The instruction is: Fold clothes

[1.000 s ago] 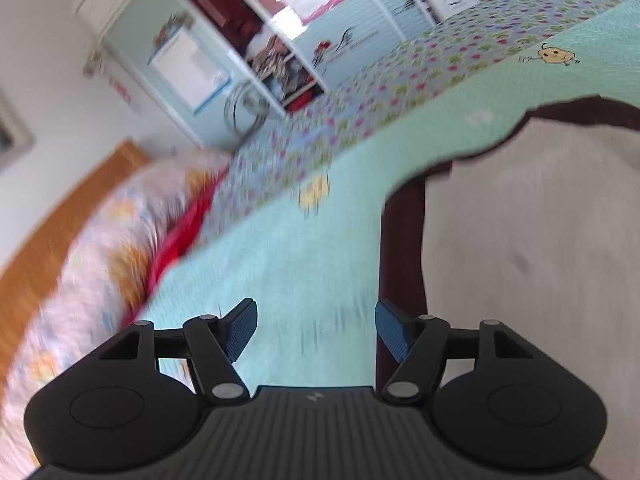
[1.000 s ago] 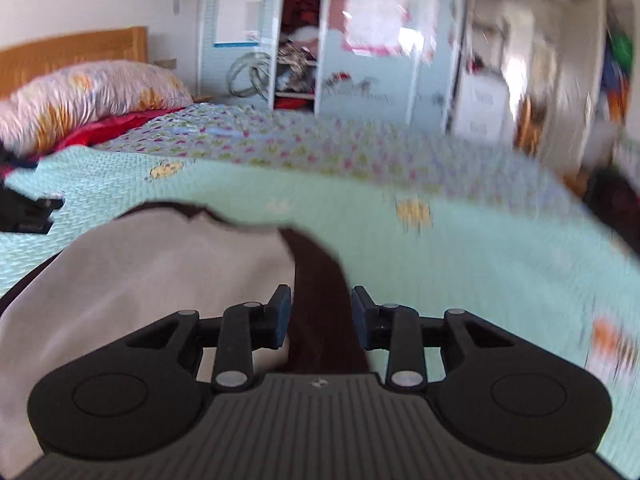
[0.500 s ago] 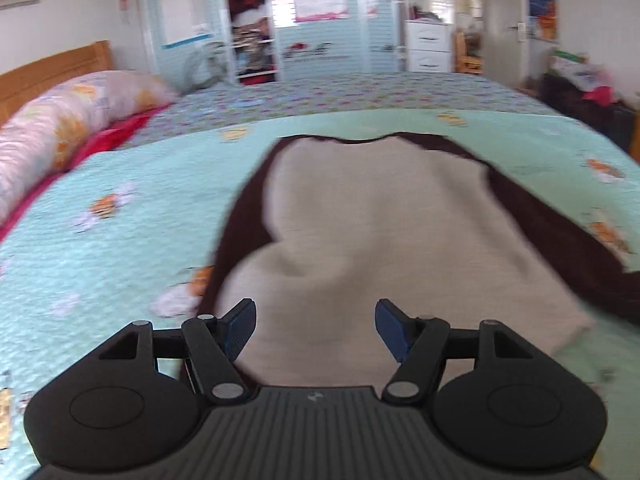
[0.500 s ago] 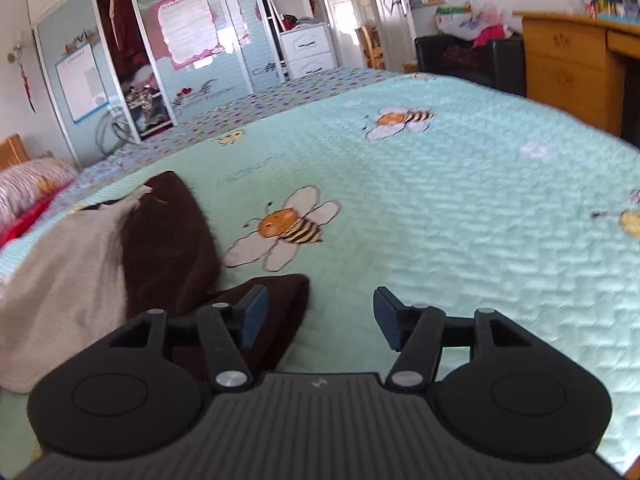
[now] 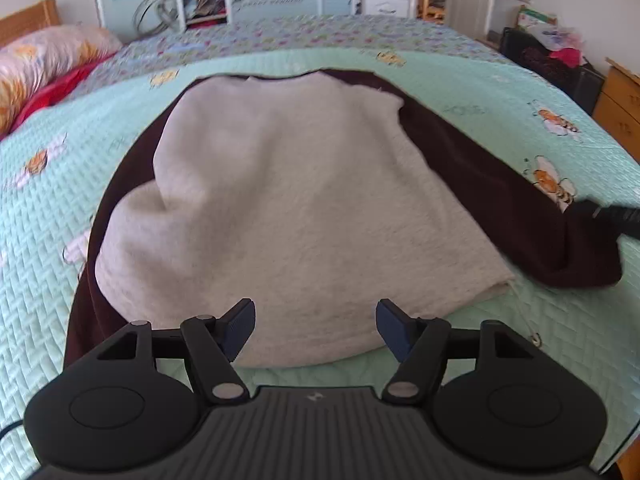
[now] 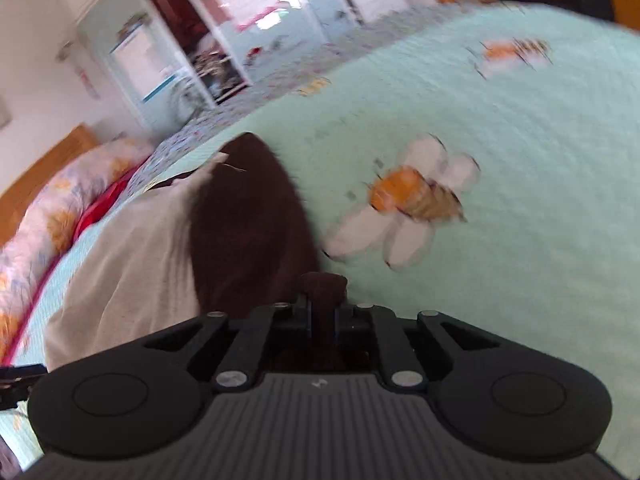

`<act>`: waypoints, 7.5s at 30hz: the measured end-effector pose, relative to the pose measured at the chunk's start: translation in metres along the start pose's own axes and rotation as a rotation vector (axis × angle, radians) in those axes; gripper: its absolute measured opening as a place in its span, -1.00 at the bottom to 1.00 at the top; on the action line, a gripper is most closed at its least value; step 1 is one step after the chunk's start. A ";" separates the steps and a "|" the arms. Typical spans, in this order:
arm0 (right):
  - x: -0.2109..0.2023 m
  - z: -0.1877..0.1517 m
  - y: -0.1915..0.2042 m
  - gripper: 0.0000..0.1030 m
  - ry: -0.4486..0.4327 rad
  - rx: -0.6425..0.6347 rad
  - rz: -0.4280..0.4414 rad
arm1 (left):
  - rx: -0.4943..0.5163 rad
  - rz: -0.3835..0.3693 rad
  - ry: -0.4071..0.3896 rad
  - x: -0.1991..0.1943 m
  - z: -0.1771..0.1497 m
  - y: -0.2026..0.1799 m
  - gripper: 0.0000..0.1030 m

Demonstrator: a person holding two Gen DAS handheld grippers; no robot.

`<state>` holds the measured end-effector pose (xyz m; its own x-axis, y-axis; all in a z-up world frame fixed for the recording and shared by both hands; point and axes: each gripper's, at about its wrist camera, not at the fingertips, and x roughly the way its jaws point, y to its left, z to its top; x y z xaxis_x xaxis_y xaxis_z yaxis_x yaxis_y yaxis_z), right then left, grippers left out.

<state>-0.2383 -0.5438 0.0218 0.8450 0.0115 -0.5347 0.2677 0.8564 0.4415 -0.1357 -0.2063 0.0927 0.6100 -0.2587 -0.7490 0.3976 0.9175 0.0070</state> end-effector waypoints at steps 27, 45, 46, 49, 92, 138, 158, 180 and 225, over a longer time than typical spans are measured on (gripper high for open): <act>-0.075 0.021 -0.139 0.01 -0.346 0.442 -0.471 | 0.058 -0.100 0.053 0.013 -0.017 -0.019 0.36; 0.058 0.119 -0.007 -0.42 -0.131 0.072 0.119 | 0.162 -0.273 -0.097 0.116 0.090 -0.100 0.36; 0.070 0.124 0.001 -0.42 -0.120 0.050 0.130 | 0.149 -0.276 -0.052 0.136 0.085 -0.099 0.36; 0.113 0.139 0.018 -0.42 -0.051 0.024 0.200 | 0.239 -0.278 -0.153 0.148 0.052 -0.102 0.56; 0.304 0.172 0.058 -0.97 0.121 -0.146 0.064 | 0.063 -0.516 -0.201 0.165 0.055 -0.058 0.91; 0.224 0.138 0.092 -0.92 0.005 -0.048 0.104 | -0.021 -0.624 -0.192 0.168 0.055 -0.038 0.99; 0.218 0.115 0.126 -0.14 0.005 -0.391 -0.052 | 0.007 -0.580 -0.199 0.163 0.054 -0.047 1.00; 0.230 0.117 0.105 -0.51 -0.019 -0.262 -0.046 | 0.034 -0.541 -0.200 0.161 0.052 -0.049 1.00; -0.034 0.095 -0.199 -0.46 -0.295 0.478 -0.311 | 0.174 -0.133 -0.010 0.029 -0.017 -0.069 0.77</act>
<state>-0.2764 -0.7639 0.0206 0.7684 -0.4011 -0.4987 0.6399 0.4714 0.6069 -0.1570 -0.2720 0.0592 0.5505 -0.3780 -0.7443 0.5870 0.8093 0.0232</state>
